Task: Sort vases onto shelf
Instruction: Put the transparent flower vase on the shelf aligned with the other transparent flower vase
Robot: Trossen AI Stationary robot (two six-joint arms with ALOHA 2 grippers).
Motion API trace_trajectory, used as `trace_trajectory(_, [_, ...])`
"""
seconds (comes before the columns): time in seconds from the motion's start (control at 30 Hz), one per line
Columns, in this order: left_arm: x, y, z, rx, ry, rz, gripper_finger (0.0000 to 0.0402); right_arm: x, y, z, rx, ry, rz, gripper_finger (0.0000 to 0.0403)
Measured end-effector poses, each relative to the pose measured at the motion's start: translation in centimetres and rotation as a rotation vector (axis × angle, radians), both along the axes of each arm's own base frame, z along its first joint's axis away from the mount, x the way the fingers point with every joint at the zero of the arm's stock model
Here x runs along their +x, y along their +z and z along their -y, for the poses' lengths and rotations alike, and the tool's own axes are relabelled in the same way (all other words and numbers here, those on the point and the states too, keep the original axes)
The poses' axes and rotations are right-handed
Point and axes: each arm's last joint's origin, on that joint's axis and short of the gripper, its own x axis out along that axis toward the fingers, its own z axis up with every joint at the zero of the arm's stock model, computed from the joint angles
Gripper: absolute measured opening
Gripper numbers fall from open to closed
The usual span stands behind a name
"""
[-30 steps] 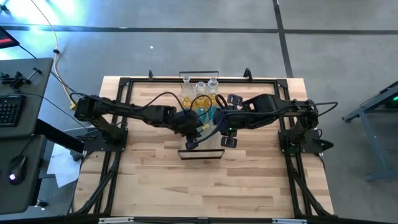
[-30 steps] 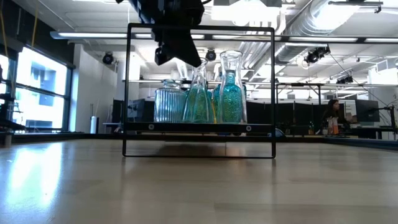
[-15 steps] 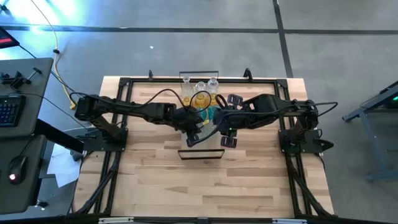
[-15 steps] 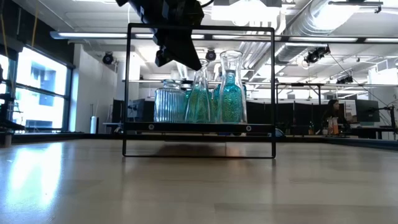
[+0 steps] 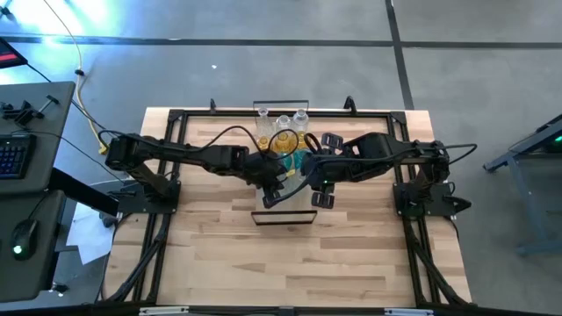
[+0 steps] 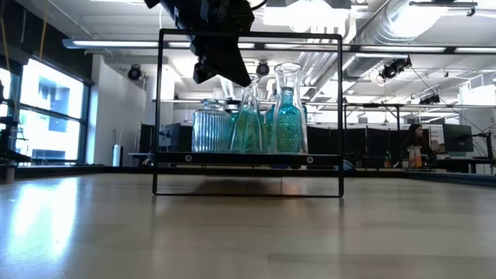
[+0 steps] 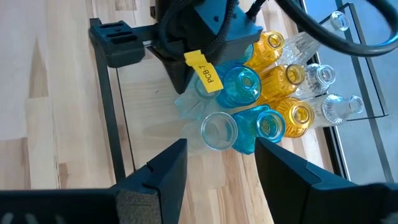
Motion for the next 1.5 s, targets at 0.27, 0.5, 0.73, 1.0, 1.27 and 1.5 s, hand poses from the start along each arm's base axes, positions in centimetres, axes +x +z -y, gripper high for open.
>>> trace_trajectory(0.27, [-1.1,0.8,1.3,-0.017,-0.051,-0.023,0.0000,0.0,0.0,0.0,0.002,-0.004,0.002,0.0170])
trace_trajectory(0.5, [-3.7,2.1,1.7,0.035,-0.070,-0.122,0.0000,0.0,0.0,0.0,0.002,-0.005,0.002,0.0170])
trace_trajectory(0.73, [-5.1,1.6,0.9,0.125,-0.040,-0.235,0.0000,0.0,0.0,0.0,0.004,-0.008,0.003,0.0170])
trace_trajectory(1.0, [-5.7,-0.6,0.7,0.110,-0.021,-0.295,0.0000,0.0,0.0,0.0,0.011,-0.020,0.007,0.0170])
trace_trajectory(1.27, [-5.4,-0.6,0.0,0.175,0.007,-0.265,0.0000,0.0,0.0,0.0,0.011,-0.020,0.007,0.0170])
trace_trajectory(1.5, [-5.4,-0.6,-1.0,0.184,0.031,-0.259,0.0000,0.0,0.0,0.0,0.011,-0.020,0.007,0.0170])
